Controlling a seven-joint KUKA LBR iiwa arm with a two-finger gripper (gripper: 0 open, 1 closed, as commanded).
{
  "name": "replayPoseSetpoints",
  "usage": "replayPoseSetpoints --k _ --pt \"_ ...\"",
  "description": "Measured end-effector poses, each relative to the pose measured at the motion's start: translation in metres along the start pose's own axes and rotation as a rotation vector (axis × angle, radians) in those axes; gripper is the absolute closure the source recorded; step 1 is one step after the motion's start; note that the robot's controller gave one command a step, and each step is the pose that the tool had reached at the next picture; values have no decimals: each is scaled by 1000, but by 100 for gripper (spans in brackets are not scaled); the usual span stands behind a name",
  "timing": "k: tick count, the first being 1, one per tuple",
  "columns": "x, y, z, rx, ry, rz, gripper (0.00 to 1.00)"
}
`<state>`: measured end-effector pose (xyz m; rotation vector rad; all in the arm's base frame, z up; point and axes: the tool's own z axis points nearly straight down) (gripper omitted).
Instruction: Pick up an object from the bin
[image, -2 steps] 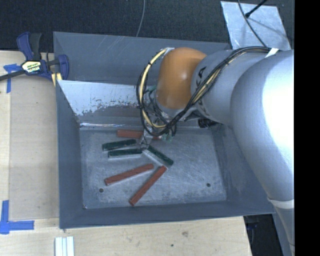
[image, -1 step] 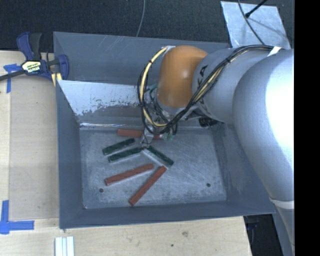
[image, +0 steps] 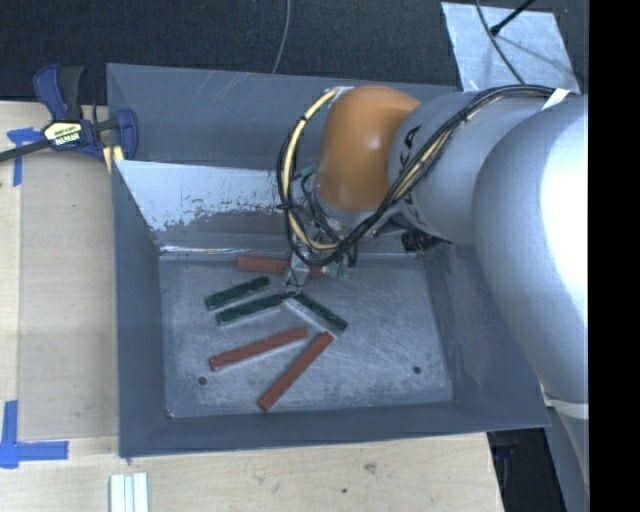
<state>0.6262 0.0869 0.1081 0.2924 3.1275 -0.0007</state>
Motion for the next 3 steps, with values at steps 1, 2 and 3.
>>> replayPoseSetpoints --k 1,2,3 --pt "-1 0 -15 -1 -1 0 100" --pt "-1 0 -27 -1 -2 -1 100" --pt "0 0 -43 0 1 -1 100"
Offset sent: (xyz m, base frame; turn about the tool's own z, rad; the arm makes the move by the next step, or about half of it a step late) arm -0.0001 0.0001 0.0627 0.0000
